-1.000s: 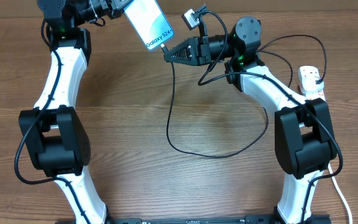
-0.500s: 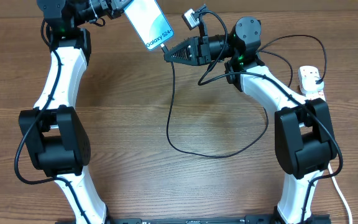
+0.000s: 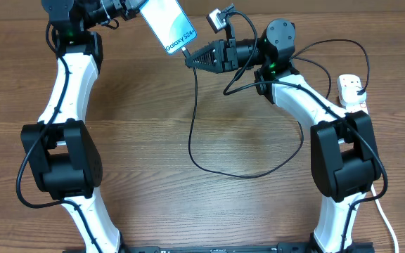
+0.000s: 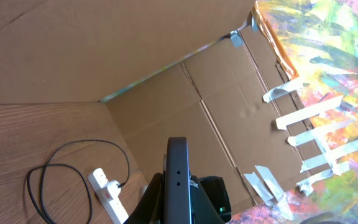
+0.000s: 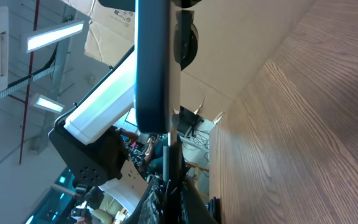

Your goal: Plug charger to phone and switch on socket

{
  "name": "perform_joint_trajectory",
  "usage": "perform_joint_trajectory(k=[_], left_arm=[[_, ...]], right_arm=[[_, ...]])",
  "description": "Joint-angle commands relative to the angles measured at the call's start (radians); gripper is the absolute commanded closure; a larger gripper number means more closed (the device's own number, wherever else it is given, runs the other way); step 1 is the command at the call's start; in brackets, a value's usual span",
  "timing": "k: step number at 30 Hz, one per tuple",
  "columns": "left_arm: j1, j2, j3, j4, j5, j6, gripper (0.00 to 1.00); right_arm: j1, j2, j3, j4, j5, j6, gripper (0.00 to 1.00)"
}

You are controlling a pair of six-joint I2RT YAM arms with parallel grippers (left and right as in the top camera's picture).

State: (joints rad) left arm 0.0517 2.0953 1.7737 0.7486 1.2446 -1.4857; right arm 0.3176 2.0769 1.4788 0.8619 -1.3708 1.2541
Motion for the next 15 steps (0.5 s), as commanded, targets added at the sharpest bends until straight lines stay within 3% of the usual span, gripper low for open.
perform_joint_trajectory(k=[1, 15], left_arm=[[-0.027, -0.014, 0.013, 0.007, 0.03, 0.016, 0.96], [-0.016, -0.014, 0.013, 0.008, 0.035, 0.004, 0.96]], right_arm=[[-0.001, 0.005, -0.002, 0.025, 0.075, 0.015, 0.96], [-0.012, 0.005, -0.002, 0.049, 0.069, 0.029, 0.96]])
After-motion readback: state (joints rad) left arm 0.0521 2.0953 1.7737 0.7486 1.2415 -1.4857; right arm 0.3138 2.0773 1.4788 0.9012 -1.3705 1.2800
